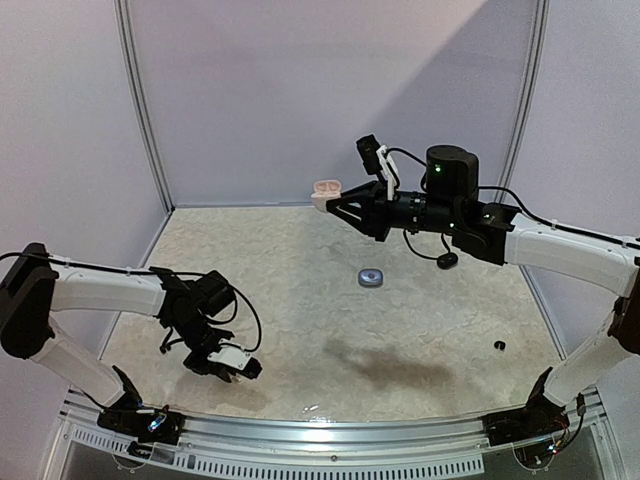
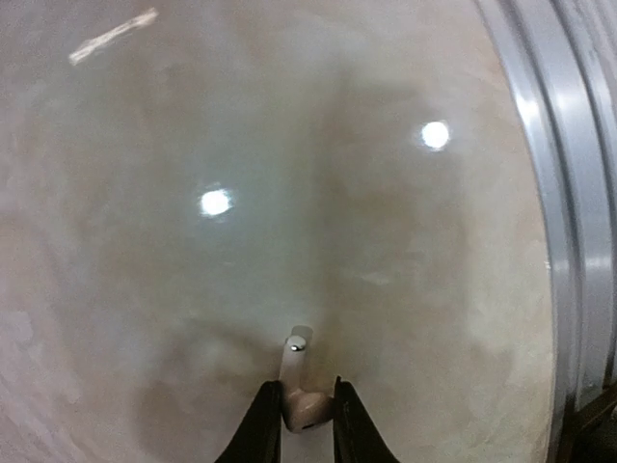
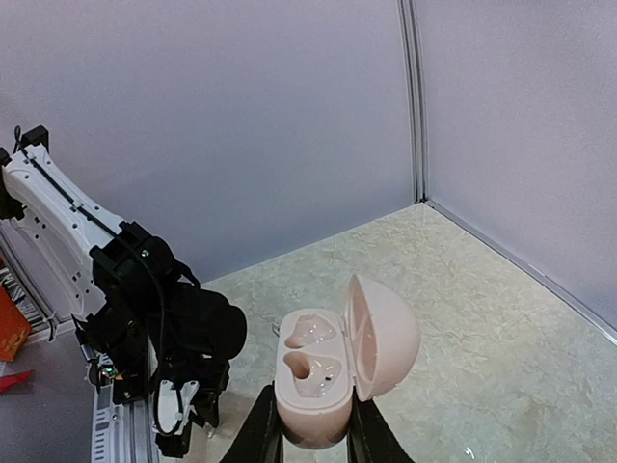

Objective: Insert the wireless bluetooth earbuds into the charging case

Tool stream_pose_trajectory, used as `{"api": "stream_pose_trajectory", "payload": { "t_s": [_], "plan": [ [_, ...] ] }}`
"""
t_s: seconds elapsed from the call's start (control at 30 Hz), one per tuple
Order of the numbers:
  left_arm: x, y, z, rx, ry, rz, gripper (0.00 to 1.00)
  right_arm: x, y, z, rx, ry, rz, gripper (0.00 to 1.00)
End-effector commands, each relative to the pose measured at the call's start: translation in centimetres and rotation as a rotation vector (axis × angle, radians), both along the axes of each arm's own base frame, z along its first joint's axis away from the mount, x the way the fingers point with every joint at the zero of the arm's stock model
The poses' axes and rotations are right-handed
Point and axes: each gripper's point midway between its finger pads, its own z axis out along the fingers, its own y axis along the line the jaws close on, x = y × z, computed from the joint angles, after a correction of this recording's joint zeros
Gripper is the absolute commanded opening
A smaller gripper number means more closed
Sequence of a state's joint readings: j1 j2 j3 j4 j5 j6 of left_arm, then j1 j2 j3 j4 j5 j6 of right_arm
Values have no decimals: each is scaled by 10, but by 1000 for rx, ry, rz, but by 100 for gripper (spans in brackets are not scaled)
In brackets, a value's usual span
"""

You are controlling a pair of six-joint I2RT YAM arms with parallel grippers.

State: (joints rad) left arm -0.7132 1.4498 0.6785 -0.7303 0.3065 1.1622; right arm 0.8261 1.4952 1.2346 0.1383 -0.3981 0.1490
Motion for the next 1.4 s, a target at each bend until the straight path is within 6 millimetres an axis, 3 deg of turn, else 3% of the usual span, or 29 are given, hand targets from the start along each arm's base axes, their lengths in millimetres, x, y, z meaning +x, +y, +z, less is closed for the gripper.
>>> {"api": "stream_pose_trajectory", "payload": {
  "t_s": [0.0, 0.23, 0.33, 0.47, 0.67, 0.8, 0.9, 1.03, 1.1, 1.23, 1.37],
  "plan": [
    [47, -4, 5, 45, -38, 217, 17, 4, 0, 10, -1, -49, -12, 0],
    [119, 3, 3, 134, 51, 584, 17, 6, -2, 13, -4, -75, -17, 0],
    [139, 1, 7, 134, 110, 699, 21, 5, -4, 13, -7, -74, -20, 0],
    [141, -7, 17, 104, 174, 725, 36, 3, -8, 14, -6, -74, -28, 0],
    [119, -13, 35, 49, 235, 587, 55, -2, -15, 18, 6, -73, -36, 0],
    [109, -13, 58, -7, 254, 473, 53, -4, -18, 20, 13, -70, -38, 0],
    [128, -7, 66, -38, 210, 483, 48, -6, -19, 21, 16, -71, -39, 0],
    [175, 4, 56, 11, 66, 624, 33, -6, -21, 20, 20, -61, -43, 0],
    [179, 6, 51, 33, 65, 680, 31, -7, -23, 18, 18, -55, -50, 0],
    [177, 9, 38, 82, 61, 793, 41, -8, -25, 19, 20, -52, -58, 0],
    [188, 15, 30, 140, 44, 1029, 40, -6, -25, 20, 20, -60, -60, 0]
  ]
}}
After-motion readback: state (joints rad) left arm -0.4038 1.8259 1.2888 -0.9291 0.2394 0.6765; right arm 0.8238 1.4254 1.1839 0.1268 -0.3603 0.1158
